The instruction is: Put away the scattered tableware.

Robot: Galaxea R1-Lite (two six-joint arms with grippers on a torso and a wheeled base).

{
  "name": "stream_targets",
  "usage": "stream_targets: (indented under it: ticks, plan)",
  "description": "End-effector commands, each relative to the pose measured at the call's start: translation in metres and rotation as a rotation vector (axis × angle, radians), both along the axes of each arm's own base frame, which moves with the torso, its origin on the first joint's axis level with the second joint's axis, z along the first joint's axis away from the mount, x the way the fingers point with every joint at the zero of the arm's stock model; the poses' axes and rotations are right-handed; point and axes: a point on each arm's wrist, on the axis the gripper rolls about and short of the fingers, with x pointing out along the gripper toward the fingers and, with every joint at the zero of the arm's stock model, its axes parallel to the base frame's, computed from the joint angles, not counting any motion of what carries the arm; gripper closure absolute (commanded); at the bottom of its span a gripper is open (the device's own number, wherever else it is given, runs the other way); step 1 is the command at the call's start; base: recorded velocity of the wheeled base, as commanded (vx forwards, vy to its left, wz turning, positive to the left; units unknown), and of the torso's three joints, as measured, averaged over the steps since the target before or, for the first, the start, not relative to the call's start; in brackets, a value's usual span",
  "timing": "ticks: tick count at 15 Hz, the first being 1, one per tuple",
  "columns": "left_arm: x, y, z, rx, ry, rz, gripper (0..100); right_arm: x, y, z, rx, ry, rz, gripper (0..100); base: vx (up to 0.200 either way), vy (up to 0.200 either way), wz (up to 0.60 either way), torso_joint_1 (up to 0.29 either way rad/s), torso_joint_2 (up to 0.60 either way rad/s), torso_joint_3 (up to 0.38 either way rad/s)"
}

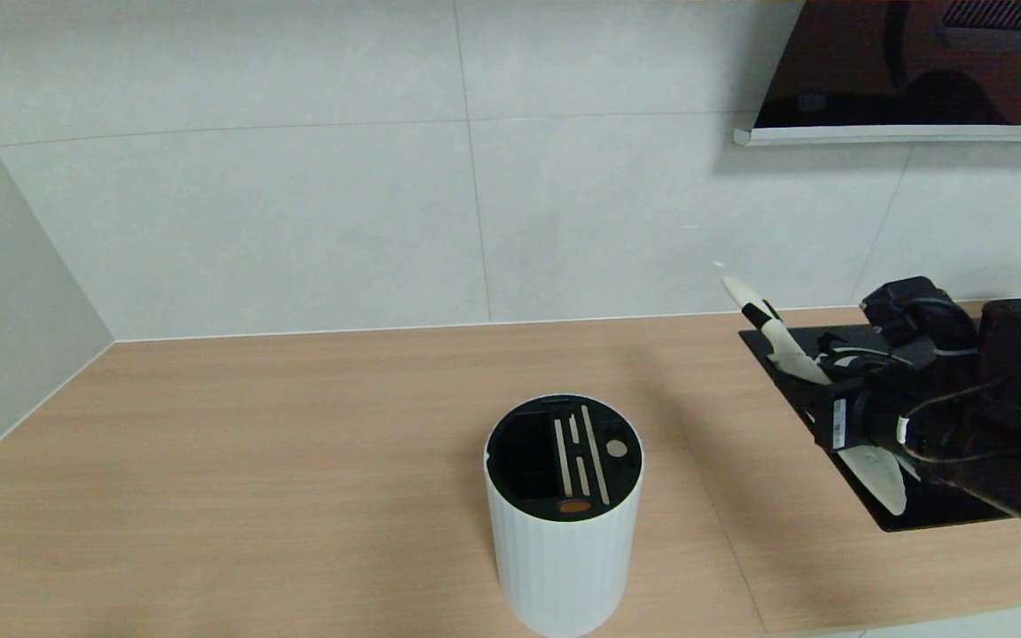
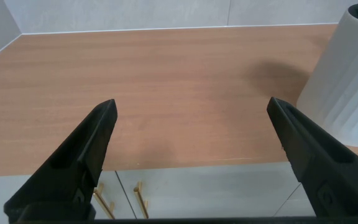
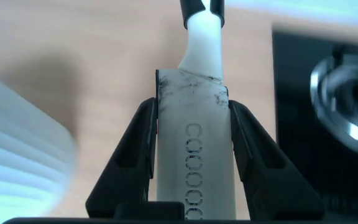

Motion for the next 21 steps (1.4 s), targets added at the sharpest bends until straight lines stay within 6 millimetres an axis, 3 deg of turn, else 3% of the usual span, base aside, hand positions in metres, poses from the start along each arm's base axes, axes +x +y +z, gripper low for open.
stream_targets:
  ticks: [1,8,10,12,13,14,15,16,17,19,21]
  plan:
    - [0.0,0.0,0.0,0.0,0.0,0.0,0,-0.004,0.01,0.032,0.037,-0.083,0.041,100,0.0,0.0,0.0,0.0,0.0,0.0]
    - [0.0,-0.001,0.002,0.019,-0.01,-0.035,0,-0.001,0.046,0.068,0.049,-0.092,0.171,100,0.0,0.0,0.0,0.0,0.0,0.0]
    - [-0.004,-0.002,0.012,0.003,-0.046,-0.106,0,-0.001,0.056,0.074,0.055,-0.092,0.218,100,0.0,0.0,0.0,0.0,0.0,0.0]
    - [-0.01,-0.006,0.054,-0.057,-0.04,-0.299,0,0.001,0.07,0.073,0.059,-0.08,0.29,100,0.0,0.0,0.0,0.0,0.0,0.0]
    - [-0.01,-0.006,0.054,-0.057,-0.04,-0.299,0,0.001,0.07,0.073,0.059,-0.08,0.29,100,0.0,0.0,0.0,0.0,0.0,0.0]
    - [0.0,-0.01,0.093,-0.137,0.029,-0.469,0,0.001,0.083,0.072,0.063,-0.076,0.334,100,0.0,0.0,0.0,0.0,0.0,0.0]
    - [0.011,-0.011,0.114,-0.158,0.063,-0.538,0,-0.002,0.085,0.072,0.064,-0.075,0.344,100,0.0,0.0,0.0,0.0,0.0,0.0]
    - [0.02,-0.012,0.126,-0.164,0.089,-0.568,0,-0.003,0.086,0.071,0.064,-0.074,0.349,100,0.0,0.0,0.0,0.0,0.0,0.0]
    - [0.044,-0.013,0.141,-0.175,0.16,-0.614,0,-0.007,0.084,0.075,0.07,-0.082,0.353,100,0.0,0.0,0.0,0.0,0.0,0.0]
    - [0.071,-0.014,0.154,-0.16,0.188,-0.651,0,-0.012,0.086,0.078,0.073,-0.086,0.369,100,0.0,0.0,0.0,0.0,0.0,0.0]
    - [0.116,-0.025,0.174,-0.166,0.193,-0.759,0,-0.019,0.084,0.081,0.079,-0.097,0.378,100,0.0,0.0,0.0,0.0,0.0,0.0]
